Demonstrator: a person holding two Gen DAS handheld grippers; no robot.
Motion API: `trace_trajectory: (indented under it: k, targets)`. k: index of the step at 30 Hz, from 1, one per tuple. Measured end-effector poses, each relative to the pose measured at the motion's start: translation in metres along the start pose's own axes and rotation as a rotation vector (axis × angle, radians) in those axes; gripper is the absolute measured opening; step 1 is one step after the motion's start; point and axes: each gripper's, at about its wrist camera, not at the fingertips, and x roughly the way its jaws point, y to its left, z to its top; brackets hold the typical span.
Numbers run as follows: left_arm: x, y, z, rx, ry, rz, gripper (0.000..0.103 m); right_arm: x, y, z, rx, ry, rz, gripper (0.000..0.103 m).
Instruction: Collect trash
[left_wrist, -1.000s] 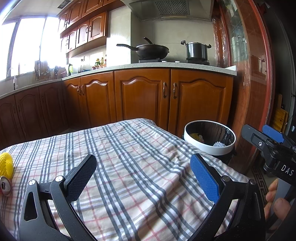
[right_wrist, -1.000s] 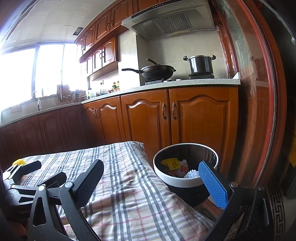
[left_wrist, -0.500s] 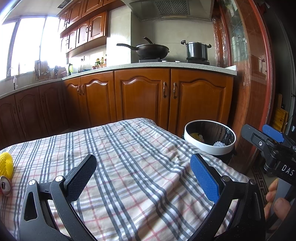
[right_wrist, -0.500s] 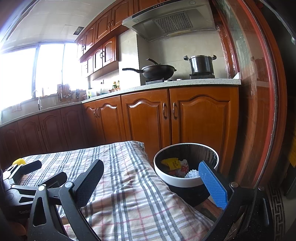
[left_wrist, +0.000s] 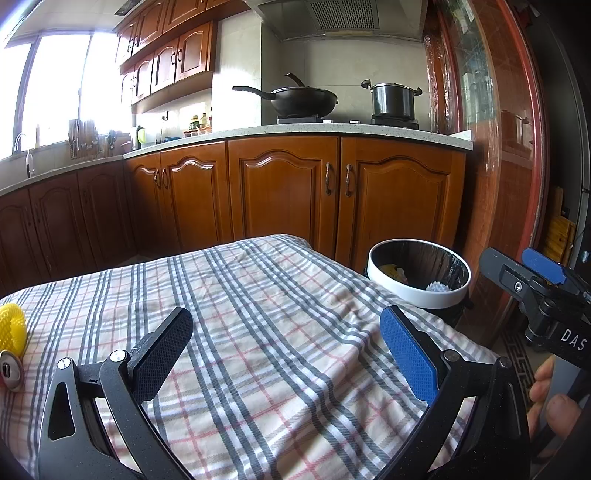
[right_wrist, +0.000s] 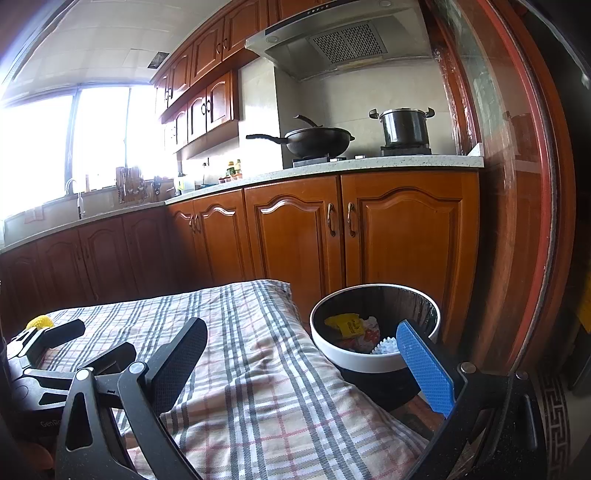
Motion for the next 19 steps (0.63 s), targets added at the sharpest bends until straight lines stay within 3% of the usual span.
trace_trajectory:
  k: [19]
  targets:
    - [0.0067,0.0085,0.001,-0.011,0.022,-0.013,0.103,0.0082,0.0018,0.001,0.004,0.02,0.016,0.103]
